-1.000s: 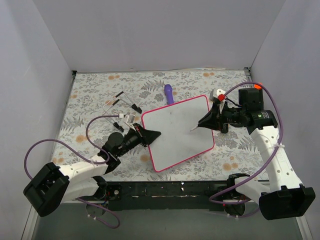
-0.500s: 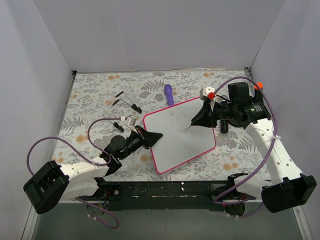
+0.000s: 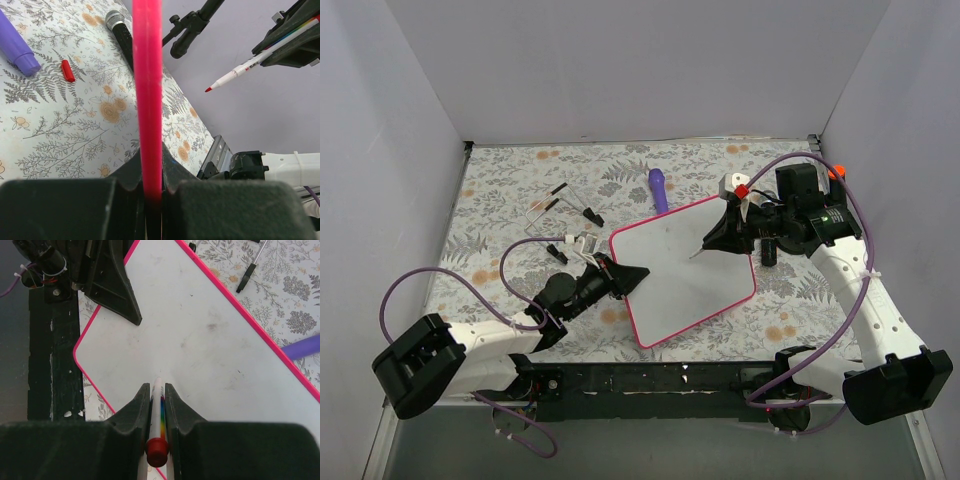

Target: Write a sentence on the whiteboard

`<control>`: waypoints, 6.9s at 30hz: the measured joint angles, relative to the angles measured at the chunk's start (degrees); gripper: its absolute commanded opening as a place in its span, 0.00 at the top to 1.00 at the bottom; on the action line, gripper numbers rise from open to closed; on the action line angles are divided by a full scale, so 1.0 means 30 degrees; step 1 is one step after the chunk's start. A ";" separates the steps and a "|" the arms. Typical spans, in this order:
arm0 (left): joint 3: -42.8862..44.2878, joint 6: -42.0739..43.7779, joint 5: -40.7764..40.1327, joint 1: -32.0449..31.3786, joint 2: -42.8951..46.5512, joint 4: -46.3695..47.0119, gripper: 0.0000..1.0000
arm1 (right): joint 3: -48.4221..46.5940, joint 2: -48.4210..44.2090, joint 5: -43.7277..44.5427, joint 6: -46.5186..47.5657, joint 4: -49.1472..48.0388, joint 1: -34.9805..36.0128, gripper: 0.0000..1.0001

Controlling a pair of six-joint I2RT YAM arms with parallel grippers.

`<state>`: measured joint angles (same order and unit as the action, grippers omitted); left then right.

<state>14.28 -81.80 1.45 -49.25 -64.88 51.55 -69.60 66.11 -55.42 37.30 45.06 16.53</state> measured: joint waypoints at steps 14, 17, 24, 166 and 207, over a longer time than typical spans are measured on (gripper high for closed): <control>0.0000 0.0007 -0.0357 -0.0240 -0.0080 0.0109 1.00 | 0.0758 -0.0051 -0.0160 -0.0306 -0.0415 0.0000 0.99; 0.0000 0.0007 -0.0466 -0.0321 -0.0080 0.0109 1.00 | 0.0976 -0.0131 -0.0175 -0.0379 -0.0532 0.0000 0.99; 0.0007 0.0029 -0.0699 -0.0510 -0.0080 0.0087 1.00 | 0.1239 -0.0707 -0.0299 -0.0386 -0.0656 0.0000 0.99; 0.0262 0.0466 -0.2208 -0.1763 0.0954 -0.1333 1.00 | 0.0044 -0.1173 -0.2608 0.0044 0.0772 -0.0510 0.99; 0.0255 0.0474 -0.2215 -0.1770 0.0954 -0.1326 1.00 | 0.0153 -0.1188 -0.2579 -0.0379 0.0393 -0.0510 0.99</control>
<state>15.05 -80.38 -5.19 -54.57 -62.02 47.57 -69.14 62.54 -63.16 36.16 46.24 15.00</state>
